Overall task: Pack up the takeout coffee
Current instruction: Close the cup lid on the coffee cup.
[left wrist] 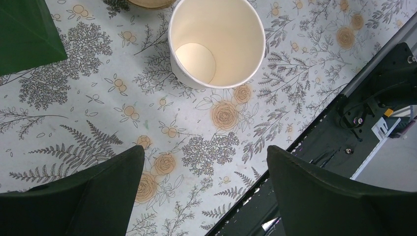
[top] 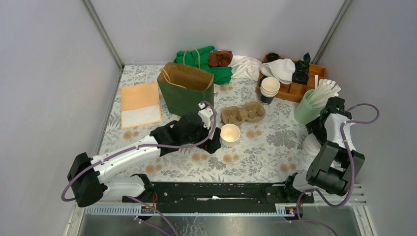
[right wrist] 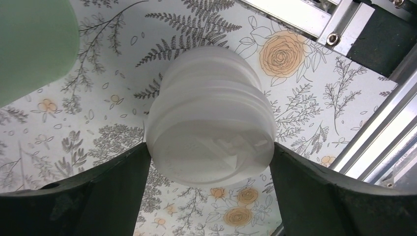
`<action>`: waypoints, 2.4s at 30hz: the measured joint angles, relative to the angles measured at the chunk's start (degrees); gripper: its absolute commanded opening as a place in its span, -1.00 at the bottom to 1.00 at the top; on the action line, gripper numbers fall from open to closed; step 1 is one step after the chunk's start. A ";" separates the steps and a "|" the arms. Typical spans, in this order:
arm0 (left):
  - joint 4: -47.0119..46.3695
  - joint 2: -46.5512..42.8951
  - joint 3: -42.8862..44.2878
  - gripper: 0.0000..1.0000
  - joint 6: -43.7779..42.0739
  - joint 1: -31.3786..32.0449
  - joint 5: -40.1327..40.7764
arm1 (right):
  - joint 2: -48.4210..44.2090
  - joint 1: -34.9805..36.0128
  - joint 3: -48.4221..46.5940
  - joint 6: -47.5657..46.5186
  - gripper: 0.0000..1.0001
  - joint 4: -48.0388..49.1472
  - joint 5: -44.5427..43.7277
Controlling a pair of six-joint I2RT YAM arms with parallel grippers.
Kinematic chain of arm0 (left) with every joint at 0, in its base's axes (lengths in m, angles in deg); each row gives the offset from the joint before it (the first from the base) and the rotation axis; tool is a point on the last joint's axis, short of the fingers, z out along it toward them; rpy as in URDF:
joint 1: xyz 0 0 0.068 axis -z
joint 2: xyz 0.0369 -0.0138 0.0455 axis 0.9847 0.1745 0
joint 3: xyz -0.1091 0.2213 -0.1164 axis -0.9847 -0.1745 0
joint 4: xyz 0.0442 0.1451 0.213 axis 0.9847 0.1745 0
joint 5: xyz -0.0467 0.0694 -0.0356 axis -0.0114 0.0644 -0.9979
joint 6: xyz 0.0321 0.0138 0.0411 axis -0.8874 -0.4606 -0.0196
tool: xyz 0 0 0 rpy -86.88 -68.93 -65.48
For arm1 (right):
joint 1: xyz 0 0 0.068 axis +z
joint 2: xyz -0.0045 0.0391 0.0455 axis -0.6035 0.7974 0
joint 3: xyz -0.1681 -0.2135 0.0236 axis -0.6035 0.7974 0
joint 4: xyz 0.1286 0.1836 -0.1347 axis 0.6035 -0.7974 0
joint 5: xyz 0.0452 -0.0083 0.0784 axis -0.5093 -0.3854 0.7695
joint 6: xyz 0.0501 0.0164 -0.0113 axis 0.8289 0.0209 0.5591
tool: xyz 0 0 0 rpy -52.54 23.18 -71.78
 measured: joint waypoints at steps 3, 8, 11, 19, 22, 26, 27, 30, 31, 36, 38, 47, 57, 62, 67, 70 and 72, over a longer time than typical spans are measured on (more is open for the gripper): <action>0.00 0.24 0.00 0.98 -0.17 0.00 0.00 | -0.48 0.00 -1.40 0.61 0.86 -1.46 1.22; 0.00 0.24 0.00 0.98 -0.31 0.00 0.00 | -0.70 0.00 -3.15 1.55 0.87 -3.26 2.45; 0.00 0.24 0.00 0.98 -0.31 0.00 -0.02 | -0.76 0.00 -3.39 1.97 0.87 -3.34 2.43; 0.04 0.02 0.00 0.98 -0.31 0.00 0.02 | -0.79 0.00 -3.39 2.23 0.84 -3.34 2.80; 0.07 -0.55 0.00 0.98 -0.28 0.00 0.02 | -1.55 0.46 -3.30 2.21 0.81 -3.52 3.82; 0.15 -0.79 0.02 0.95 -0.02 0.00 -0.74 | -5.33 5.31 -2.73 2.45 0.77 -3.98 5.35; 0.22 -0.79 0.02 0.91 0.22 0.00 -1.20 | -6.38 7.41 -2.73 2.69 0.75 -4.17 5.90; 0.11 -0.81 0.02 0.75 1.70 0.00 -3.82 | -8.46 12.70 -2.71 3.78 0.70 -5.03 7.72; -0.04 -0.81 0.02 0.68 2.23 0.02 -4.72 | -8.85 14.05 -2.64 4.09 0.69 -5.27 8.46; -2.62 1.09 2.19 0.38 5.97 1.03 -10.47 | -10.58 18.78 -2.56 5.88 0.67 -6.71 14.43; -5.20 3.91 4.92 0.27 7.28 1.66 -12.70 | -10.93 19.41 -3.08 6.25 0.69 -8.35 17.59; -20.04 20.41 18.27 -0.04 10.43 3.21 -20.20 | -8.57 19.67 -14.71 6.08 0.69 -18.95 29.73; -37.16 31.17 21.14 -0.22 18.60 0.61 -28.52 | -7.21 19.67 -24.13 7.08 0.62 -25.16 41.75; -45.99 31.41 21.03 -0.09 21.66 -1.36 -32.20 | -7.13 19.67 -24.90 7.82 0.61 -25.88 45.92; -51.23 31.50 21.00 -0.23 23.26 -1.31 -34.99 | -7.10 19.67 -24.68 8.68 0.60 -25.81 48.00; -52.26 31.95 21.03 -0.36 23.98 -1.25 -36.13 | -7.13 19.67 -24.15 9.09 0.59 -25.81 48.92; -52.65 32.46 21.03 -0.35 24.57 -1.31 -36.65 | -7.15 19.67 -23.93 9.27 0.59 -25.83 49.27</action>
